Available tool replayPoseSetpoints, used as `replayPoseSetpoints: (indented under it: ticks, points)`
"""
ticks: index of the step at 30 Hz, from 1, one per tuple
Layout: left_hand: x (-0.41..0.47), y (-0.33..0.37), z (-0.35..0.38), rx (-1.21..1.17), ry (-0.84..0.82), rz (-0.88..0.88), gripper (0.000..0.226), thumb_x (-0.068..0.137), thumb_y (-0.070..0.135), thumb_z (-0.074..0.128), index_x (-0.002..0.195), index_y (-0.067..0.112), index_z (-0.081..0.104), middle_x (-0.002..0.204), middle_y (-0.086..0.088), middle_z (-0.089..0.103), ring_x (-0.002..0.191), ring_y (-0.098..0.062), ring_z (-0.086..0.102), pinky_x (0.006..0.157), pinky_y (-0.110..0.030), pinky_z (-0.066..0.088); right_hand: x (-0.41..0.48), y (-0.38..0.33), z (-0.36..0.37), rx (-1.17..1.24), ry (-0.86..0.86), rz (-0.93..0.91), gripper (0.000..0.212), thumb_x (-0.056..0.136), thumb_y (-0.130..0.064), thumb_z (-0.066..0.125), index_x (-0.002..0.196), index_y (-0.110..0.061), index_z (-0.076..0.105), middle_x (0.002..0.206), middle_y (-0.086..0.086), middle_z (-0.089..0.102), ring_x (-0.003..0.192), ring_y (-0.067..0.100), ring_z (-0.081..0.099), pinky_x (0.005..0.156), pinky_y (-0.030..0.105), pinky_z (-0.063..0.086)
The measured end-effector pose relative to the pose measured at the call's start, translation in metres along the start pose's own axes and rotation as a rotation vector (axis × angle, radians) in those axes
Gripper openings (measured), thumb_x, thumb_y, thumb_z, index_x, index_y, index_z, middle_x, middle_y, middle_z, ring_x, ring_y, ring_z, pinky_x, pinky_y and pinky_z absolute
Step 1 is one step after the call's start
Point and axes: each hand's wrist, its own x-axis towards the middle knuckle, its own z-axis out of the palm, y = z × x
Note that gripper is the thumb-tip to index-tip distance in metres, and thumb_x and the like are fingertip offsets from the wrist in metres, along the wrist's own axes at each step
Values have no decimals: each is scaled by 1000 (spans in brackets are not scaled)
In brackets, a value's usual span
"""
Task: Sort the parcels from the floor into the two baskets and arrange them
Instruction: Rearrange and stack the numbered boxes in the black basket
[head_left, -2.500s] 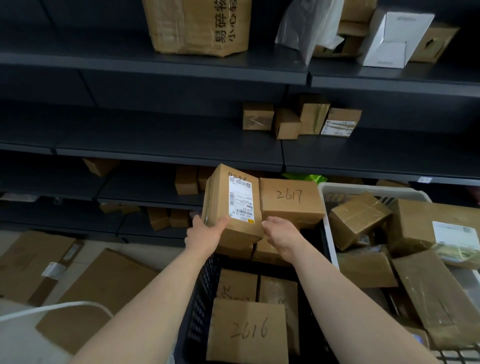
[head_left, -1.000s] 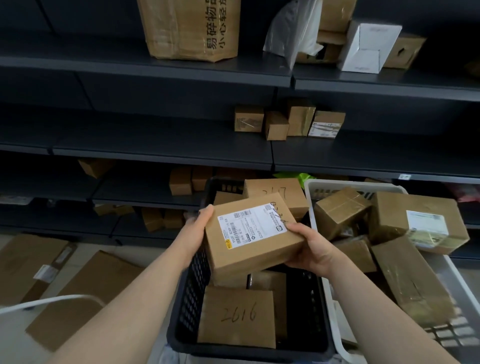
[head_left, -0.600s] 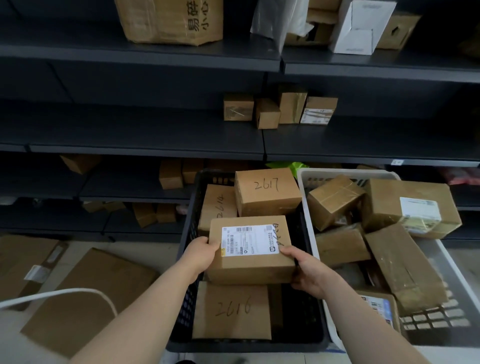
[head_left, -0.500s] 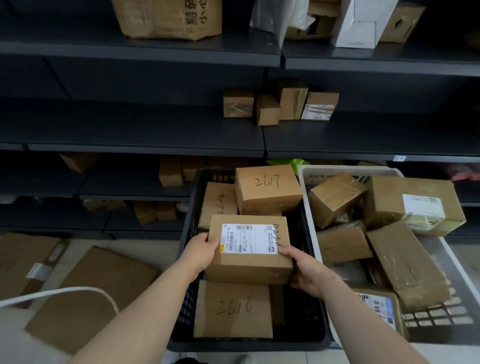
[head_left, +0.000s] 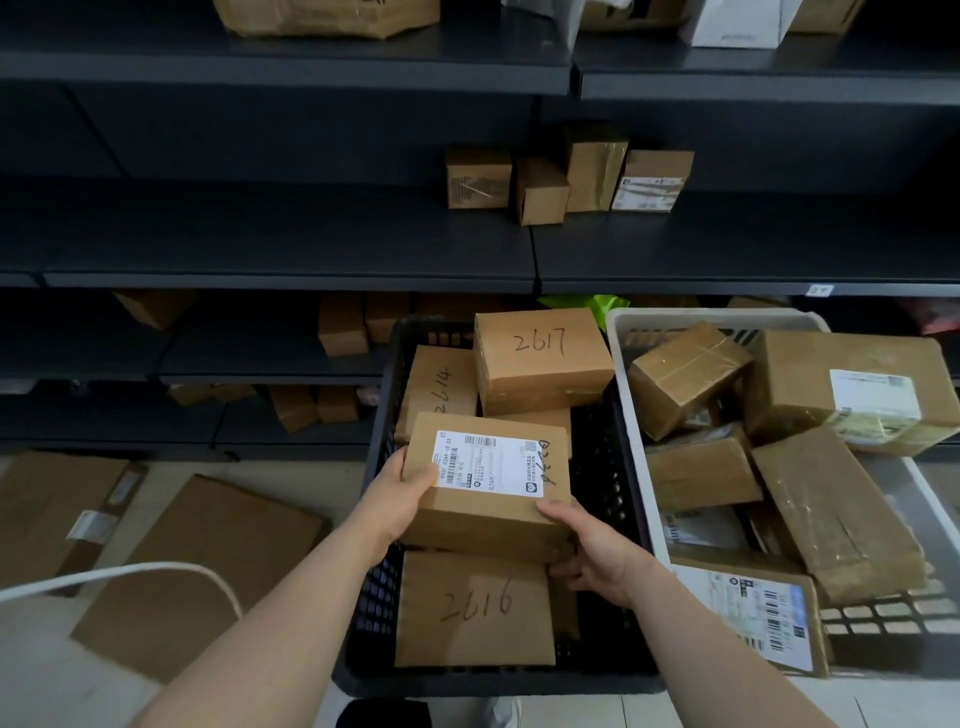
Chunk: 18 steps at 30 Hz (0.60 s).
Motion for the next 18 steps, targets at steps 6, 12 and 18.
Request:
replayPoseSetpoints:
  ticks: [6,12,18]
  points:
    - [2,-13,1,-92,-71,-53,64,88,30,67,143,40,34,121,9,63,112,-15,59,104,-45,44,7,13,0,51,-41,-206,104,49,-38,88,143,-37,41,123,-7,67,120,17,53,100,35,41]
    - [-4,-15,1,-120,-66,-46,65,91,30,65,144,43,31,124,9,60,114,-15,55,101,-40,41,9,23,5,72,-14,-239,118,44,-51,91,147,-38,36,126,-10,66,127,18,49,117,48,26]
    - [-5,-21,2,-111,-20,-64,69,90,42,63,148,43,25,128,7,56,117,-19,51,104,-47,38,8,18,8,46,-9,-202,107,49,-65,84,144,-51,34,133,-8,58,126,21,49,110,54,36]
